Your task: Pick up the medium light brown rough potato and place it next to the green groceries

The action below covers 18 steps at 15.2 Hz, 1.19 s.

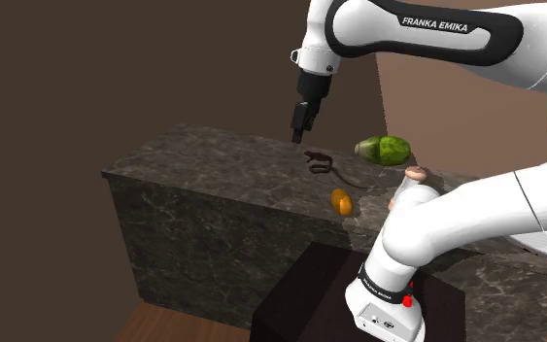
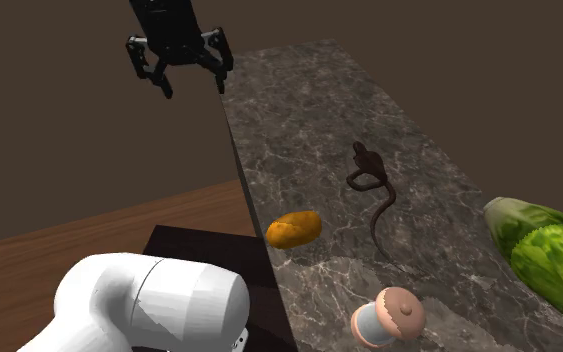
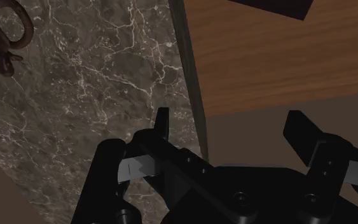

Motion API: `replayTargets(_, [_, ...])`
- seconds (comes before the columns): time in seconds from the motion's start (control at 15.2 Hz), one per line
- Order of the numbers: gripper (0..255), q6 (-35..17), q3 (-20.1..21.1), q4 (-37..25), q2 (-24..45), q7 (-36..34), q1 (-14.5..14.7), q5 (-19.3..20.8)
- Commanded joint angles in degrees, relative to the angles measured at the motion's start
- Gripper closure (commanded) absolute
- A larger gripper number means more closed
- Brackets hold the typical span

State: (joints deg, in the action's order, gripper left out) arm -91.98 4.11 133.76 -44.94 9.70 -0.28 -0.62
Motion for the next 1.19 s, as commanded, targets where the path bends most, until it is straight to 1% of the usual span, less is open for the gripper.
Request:
replayTargets(0.0, [0,0.0,0.0,0.0,0.0,0.0,0.0,0.0])
replayTargets(0.59, [0,-5.7,5.8,9.0,6.6,-21.0,-10.5,5.9])
replayTargets(1.12, [0,-8.8,8.9,15.9,13.0,-40.3,-19.9,11.0])
